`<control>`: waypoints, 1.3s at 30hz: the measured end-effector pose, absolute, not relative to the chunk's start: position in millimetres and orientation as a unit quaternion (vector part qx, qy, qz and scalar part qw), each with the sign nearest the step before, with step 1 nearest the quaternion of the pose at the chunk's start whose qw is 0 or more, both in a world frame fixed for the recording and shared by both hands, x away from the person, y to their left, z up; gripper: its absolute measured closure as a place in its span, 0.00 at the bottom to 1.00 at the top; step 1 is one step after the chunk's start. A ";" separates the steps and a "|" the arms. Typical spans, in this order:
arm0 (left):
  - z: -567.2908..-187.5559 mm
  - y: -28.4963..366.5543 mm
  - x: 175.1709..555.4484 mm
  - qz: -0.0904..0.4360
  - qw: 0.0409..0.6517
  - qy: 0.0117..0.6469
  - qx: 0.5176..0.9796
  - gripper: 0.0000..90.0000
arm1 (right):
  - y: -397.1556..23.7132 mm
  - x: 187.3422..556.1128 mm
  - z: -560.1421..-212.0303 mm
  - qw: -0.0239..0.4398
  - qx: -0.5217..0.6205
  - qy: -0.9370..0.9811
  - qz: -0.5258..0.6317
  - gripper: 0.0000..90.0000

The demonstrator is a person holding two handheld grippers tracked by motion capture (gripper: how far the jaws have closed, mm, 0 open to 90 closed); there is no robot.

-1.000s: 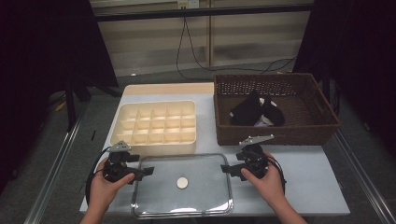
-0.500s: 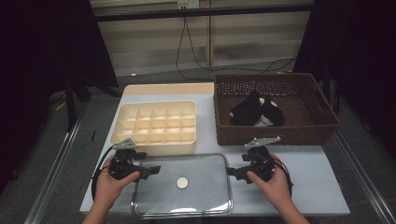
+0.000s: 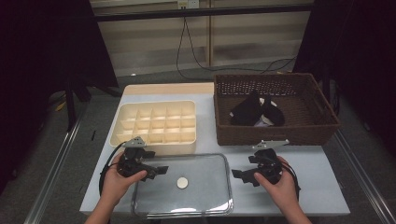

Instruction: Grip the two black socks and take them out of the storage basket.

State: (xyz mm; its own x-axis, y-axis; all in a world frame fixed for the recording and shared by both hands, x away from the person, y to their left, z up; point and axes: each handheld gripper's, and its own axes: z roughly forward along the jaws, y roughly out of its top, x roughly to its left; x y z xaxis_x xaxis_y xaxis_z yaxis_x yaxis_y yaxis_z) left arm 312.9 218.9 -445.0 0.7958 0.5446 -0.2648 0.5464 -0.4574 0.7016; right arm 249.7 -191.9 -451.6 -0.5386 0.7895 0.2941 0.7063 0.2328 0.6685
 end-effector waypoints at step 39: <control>-447.2 199.0 320.9 -0.022 0.418 0.292 0.860 0.06 | -232.2 262.1 -449.1 0.025 0.481 0.815 0.322 0.05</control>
